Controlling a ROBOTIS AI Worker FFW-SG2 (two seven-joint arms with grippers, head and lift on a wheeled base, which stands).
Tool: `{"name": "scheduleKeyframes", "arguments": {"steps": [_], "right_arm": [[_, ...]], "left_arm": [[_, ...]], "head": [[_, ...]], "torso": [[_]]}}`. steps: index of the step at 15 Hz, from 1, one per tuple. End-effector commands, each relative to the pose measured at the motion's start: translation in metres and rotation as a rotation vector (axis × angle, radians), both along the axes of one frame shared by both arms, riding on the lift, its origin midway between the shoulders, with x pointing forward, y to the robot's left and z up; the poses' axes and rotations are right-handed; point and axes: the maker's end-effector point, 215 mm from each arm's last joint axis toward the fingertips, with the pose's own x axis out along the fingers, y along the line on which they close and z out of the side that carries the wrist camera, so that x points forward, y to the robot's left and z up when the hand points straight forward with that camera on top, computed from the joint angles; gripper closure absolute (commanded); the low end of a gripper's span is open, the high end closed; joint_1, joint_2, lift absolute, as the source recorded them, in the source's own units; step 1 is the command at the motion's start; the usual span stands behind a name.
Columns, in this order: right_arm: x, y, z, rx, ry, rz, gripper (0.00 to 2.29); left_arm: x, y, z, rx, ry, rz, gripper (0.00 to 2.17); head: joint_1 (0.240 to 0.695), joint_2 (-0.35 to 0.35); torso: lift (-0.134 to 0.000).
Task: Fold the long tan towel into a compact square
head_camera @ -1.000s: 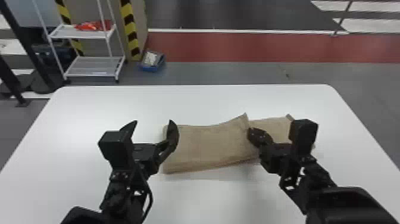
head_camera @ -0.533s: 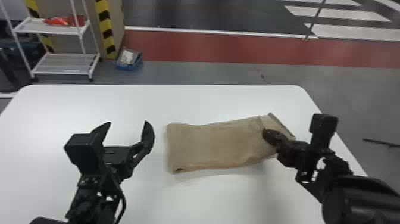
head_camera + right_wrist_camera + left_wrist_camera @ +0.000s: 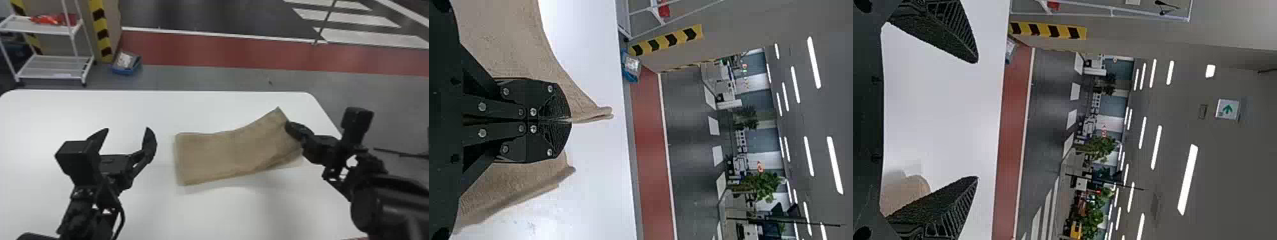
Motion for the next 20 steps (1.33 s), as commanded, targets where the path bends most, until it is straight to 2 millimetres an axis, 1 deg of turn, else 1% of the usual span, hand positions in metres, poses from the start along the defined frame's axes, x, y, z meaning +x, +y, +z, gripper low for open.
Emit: {"name": "scheduleKeyframes", "arguments": {"steps": [1,2,3,4,5,6,7,8,10,11,12,13,14,15,17,18,20], "right_arm": [[0.004,-0.037,-0.014,-0.019,0.061,-0.030,1.42],[0.006,-0.042,-0.035,-0.045,0.080,-0.015,1.42],[0.010,-0.042,-0.048,-0.062,0.080,-0.006,1.42],[0.016,-0.038,-0.059,-0.086,0.077,0.014,1.42],[0.021,-0.038,-0.059,-0.096,0.057,0.013,1.42],[0.023,-0.038,-0.056,-0.095,0.049,0.013,1.43],[0.023,-0.034,-0.054,-0.087,0.043,0.027,1.42],[0.025,-0.030,-0.040,-0.071,0.023,0.041,1.42],[0.029,-0.026,0.010,-0.042,-0.050,0.052,1.42],[0.032,-0.034,0.028,-0.024,-0.081,0.039,1.43],[0.041,-0.043,0.045,-0.021,-0.097,0.025,1.43],[0.050,-0.052,0.049,-0.034,-0.086,0.030,1.42],[0.055,-0.065,0.032,-0.045,-0.045,0.019,1.43],[0.057,-0.073,0.008,-0.051,0.004,0.018,1.42],[0.055,-0.081,-0.021,-0.060,0.028,0.007,1.42],[0.054,-0.082,-0.031,-0.055,0.037,0.006,1.42],[0.049,-0.090,-0.040,-0.062,0.041,-0.014,1.41]], "left_arm": [[0.000,0.000,0.000,0.000,0.000,-0.003,0.04],[0.001,-0.003,-0.003,-0.001,0.003,-0.011,0.04],[0.003,-0.004,-0.005,-0.002,0.006,-0.014,0.04],[0.005,-0.005,-0.007,0.000,0.011,-0.015,0.04],[0.006,-0.009,-0.006,-0.003,0.010,-0.019,0.04],[0.006,-0.011,-0.006,-0.002,0.009,-0.024,0.04],[0.006,-0.011,-0.006,0.000,0.009,-0.024,0.04],[0.006,-0.010,-0.007,0.000,0.010,-0.023,0.04],[0.006,-0.009,-0.009,0.003,0.013,-0.020,0.04],[0.006,-0.009,-0.009,0.003,0.014,-0.020,0.04],[0.006,-0.009,-0.009,0.003,0.014,-0.018,0.04],[0.005,-0.009,-0.010,0.004,0.015,-0.020,0.04],[0.005,-0.010,-0.012,0.003,0.018,-0.025,0.04],[0.006,-0.011,-0.016,0.003,0.026,-0.025,0.04],[0.006,-0.012,-0.019,0.002,0.031,-0.025,0.04],[0.007,-0.011,-0.019,0.004,0.031,-0.025,0.04],[0.008,-0.011,-0.019,0.006,0.031,-0.026,0.04]], "head": [[0.695,-0.194],[0.695,-0.204],[0.695,-0.217],[0.695,-0.227],[0.695,-0.237],[0.695,-0.237],[0.695,-0.237],[0.695,-0.238],[0.695,-0.236],[0.695,-0.228],[0.695,-0.226],[0.695,-0.226],[0.695,-0.233],[0.695,-0.240],[0.695,-0.254],[0.695,-0.264],[0.695,-0.271]], "torso": [[-0.123],[-0.123],[-0.123],[-0.123],[-0.123],[-0.123],[-0.123],[-0.123],[-0.123],[-0.123],[-0.123],[-0.123],[-0.123],[-0.123],[-0.123],[-0.123],[-0.123]]}}
